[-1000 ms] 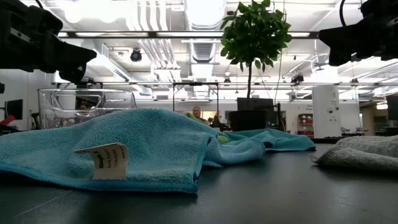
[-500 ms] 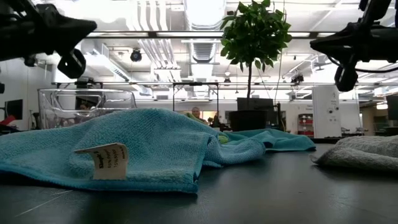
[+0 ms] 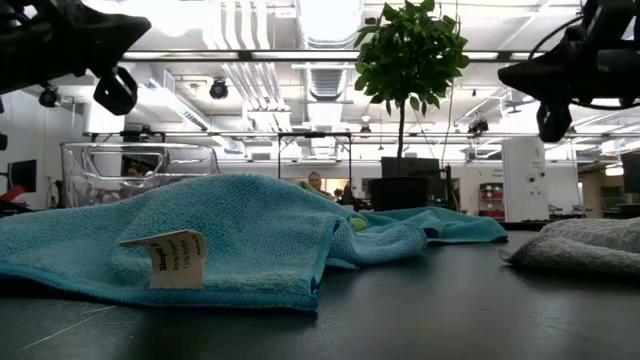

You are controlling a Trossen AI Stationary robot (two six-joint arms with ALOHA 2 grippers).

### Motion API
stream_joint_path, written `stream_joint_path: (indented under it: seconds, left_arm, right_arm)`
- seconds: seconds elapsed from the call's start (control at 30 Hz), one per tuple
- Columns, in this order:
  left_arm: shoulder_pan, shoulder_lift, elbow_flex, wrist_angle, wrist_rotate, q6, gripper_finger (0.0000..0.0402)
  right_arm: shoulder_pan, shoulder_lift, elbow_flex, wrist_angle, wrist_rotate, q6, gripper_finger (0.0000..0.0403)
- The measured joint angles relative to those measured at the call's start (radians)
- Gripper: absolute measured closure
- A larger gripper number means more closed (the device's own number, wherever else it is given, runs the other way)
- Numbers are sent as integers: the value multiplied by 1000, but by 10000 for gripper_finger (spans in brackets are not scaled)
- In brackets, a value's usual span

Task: Fold microfiber towels
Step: Fold the bottom blue microfiber towel

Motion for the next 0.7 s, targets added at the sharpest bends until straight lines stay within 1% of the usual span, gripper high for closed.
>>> stream_joint_path:
  seconds: [0.23, 0.37, 0.5, 0.63, 0.7]
  left_arm:
    - [0, 4, 0, 12, -100, 107, 402]
    - [0, 11, 0, 13, -136, 155, 402]
    - [0, 31, 0, 14, -237, 150, 402]
    - [0, 92, 0, 53, -296, 150, 402]
    - [0, 143, 0, 137, -297, 150, 402]
  right_arm:
    - [0, 0, 0, 1, 0, -222, 385]
    - [0, -1, 0, 19, -1, -251, 385]
    - [0, 1, 0, 24, -6, -311, 385]
    - [0, 2, 6, 60, -9, -362, 385]
    - [0, 9, 27, 75, -9, -392, 385]
